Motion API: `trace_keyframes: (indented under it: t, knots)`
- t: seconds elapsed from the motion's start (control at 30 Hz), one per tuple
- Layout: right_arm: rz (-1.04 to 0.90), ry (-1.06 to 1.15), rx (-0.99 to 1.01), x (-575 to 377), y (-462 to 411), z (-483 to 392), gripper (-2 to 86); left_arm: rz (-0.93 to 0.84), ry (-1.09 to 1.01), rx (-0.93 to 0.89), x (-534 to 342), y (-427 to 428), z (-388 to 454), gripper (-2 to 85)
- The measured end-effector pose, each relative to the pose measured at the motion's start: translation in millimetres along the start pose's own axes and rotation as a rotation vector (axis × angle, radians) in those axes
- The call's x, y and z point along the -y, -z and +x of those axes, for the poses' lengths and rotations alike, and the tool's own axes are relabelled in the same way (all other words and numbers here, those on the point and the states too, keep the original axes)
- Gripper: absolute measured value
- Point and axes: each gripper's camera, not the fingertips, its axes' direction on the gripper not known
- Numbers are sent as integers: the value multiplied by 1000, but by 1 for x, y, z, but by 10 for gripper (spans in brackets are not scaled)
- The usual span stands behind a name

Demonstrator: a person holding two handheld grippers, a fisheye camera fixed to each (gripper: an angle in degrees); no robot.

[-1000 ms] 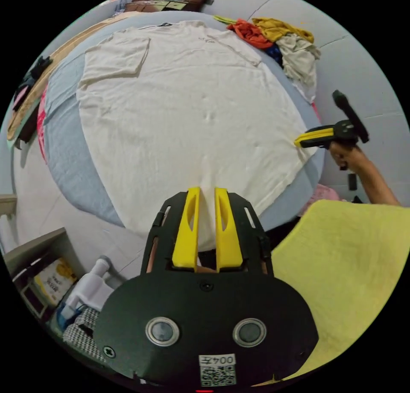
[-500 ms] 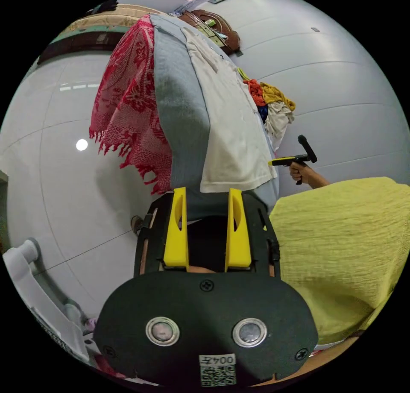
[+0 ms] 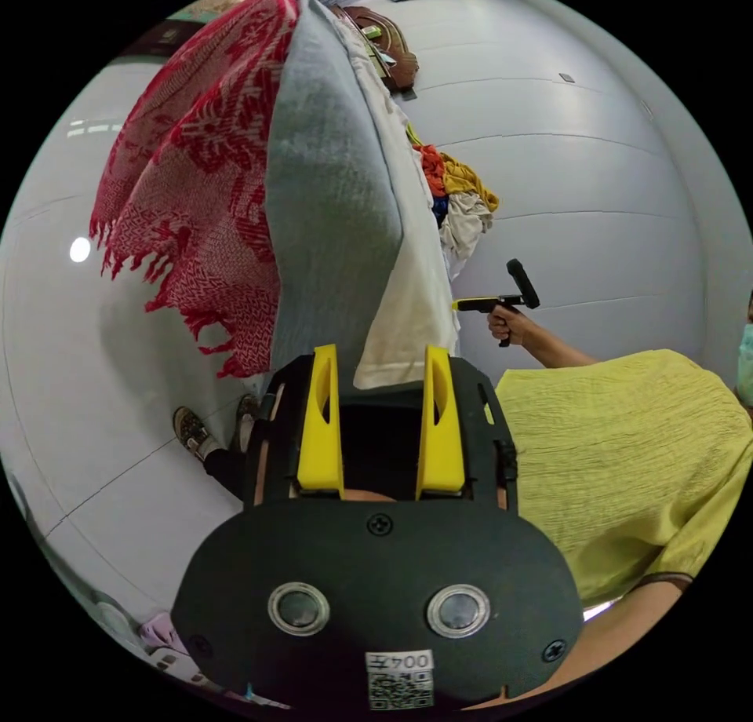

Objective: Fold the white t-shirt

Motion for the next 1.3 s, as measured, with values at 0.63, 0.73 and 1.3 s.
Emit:
trace_keyframes:
  t: [0.63, 0.73, 1.3]
  knots:
    - [111, -35, 179, -99, 82, 104, 52, 118, 94, -108, -102, 33, -15, 31]
    - [178, -48, 341, -137, 100, 153, 71, 161, 121, -89, -118, 43, -1, 24]
    - [522, -368, 967, -309, 97, 440, 111, 263, 258, 181, -151, 61, 111, 23]
